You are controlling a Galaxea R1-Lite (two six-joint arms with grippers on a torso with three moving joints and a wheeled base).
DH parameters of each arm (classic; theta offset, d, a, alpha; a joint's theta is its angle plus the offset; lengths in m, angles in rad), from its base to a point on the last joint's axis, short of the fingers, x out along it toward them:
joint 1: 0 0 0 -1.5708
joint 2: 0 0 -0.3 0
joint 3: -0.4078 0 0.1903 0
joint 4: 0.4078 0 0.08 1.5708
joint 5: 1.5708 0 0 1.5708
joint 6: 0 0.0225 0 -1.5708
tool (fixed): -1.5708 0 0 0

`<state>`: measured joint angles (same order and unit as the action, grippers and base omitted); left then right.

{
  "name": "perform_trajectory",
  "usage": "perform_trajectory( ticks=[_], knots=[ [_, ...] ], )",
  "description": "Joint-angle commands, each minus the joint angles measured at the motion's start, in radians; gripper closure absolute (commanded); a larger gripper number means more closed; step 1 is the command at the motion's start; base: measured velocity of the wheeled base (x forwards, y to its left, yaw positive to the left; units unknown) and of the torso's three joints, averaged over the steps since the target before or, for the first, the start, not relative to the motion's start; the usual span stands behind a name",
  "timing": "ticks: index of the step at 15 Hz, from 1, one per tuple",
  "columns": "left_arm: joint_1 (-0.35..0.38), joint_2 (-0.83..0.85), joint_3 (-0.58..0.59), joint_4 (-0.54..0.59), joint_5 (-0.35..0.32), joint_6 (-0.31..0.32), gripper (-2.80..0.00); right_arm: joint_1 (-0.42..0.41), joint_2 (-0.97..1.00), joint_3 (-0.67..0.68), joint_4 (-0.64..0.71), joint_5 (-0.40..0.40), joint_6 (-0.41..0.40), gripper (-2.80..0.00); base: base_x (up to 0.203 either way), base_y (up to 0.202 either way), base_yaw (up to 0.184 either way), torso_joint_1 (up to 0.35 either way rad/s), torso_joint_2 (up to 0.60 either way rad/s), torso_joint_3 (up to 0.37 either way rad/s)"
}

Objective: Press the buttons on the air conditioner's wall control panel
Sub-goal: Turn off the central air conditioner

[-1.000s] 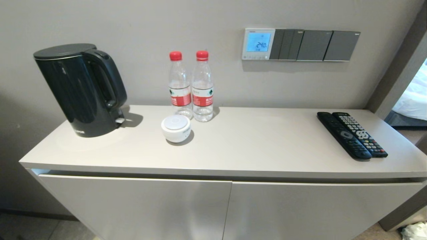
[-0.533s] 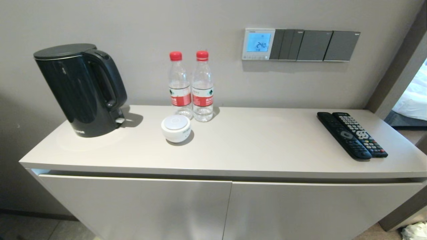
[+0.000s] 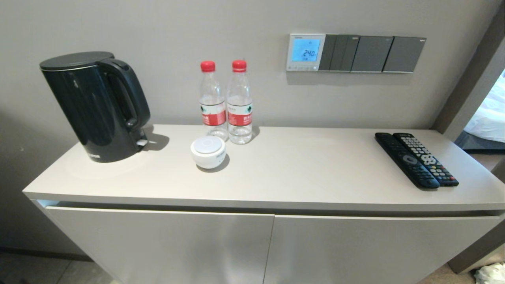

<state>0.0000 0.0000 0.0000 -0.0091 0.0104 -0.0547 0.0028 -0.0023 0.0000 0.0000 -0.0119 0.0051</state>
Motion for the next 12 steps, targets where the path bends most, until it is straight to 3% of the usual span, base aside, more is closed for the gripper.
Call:
perform_trajectory(
  ticks=[1,12],
  knots=[
    [0.000,0.000,0.000,0.000,0.000,-0.001,0.00,-0.001,0.001,0.000,-0.002,0.000,0.001,0.00,0.000,0.000,0.000,0.000,0.00,0.000],
    [0.000,0.000,0.000,-0.001,0.000,-0.002,0.00,-0.001,0.001,0.000,-0.001,0.000,0.001,0.00,0.000,0.000,0.000,0.000,0.00,0.000]
  ],
)
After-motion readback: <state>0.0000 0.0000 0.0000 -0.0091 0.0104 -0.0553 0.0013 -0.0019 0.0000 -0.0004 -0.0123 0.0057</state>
